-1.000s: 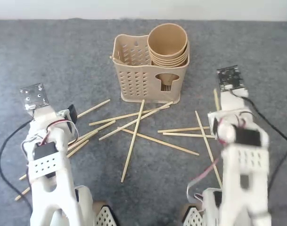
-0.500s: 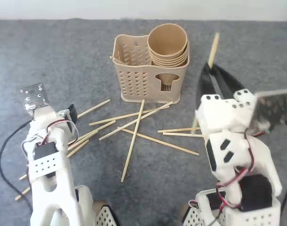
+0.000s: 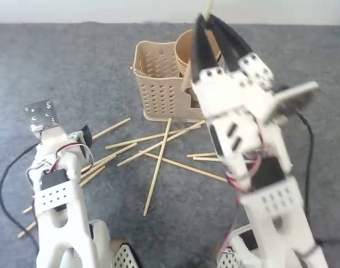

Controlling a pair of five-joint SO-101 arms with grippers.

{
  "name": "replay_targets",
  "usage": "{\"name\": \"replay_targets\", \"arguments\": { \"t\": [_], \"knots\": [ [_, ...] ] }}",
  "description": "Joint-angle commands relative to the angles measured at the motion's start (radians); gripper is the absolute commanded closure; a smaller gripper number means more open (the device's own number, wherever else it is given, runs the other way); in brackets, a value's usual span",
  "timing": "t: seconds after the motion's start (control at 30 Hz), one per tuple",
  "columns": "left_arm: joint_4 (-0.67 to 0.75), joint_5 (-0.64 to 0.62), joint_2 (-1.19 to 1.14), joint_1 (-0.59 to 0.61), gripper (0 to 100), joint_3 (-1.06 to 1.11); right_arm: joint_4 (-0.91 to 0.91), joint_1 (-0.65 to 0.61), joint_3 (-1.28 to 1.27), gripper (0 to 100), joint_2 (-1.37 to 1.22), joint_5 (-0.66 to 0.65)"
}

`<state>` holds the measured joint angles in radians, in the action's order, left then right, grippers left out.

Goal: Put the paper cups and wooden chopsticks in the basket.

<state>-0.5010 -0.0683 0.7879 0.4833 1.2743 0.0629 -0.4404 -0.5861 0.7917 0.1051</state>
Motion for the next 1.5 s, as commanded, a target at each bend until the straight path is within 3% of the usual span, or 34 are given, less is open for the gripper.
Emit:
{"name": "replay_targets", "arguments": {
  "t": [0.0,0.37,0.57,0.7,0.83,1.13,1.33,1.47],
  "knots": [
    [0.025,0.009,-0.006,0.008,76,-0.008,0.153,-0.013,0.143,98.9,-0.191,0.003],
    [0.049,0.009,-0.006,0.008,76,-0.004,0.156,-0.015,0.485,98.6,-0.625,0.008],
    [0.068,0.009,-0.006,0.008,76,0.007,0.148,-0.016,0.514,79.8,-0.713,0.051],
    [0.068,0.017,-0.006,-0.012,76,0.008,0.108,-0.015,0.511,85.3,-0.654,0.057],
    [0.063,0.071,-0.006,-0.034,76,0.01,-0.168,-0.015,0.516,91.1,-0.484,0.074],
    [0.018,0.126,-0.044,-0.1,76,-0.005,-0.915,0.025,0.509,91.8,-0.076,0.258],
    [-0.089,0.207,-0.31,-0.112,76,-0.203,-1.293,0.145,0.509,92.2,0.09,0.433],
    [-0.178,0.298,-0.537,-0.11,76,-0.392,-1.463,0.263,0.483,92.3,0.151,0.454]
  ]
}}
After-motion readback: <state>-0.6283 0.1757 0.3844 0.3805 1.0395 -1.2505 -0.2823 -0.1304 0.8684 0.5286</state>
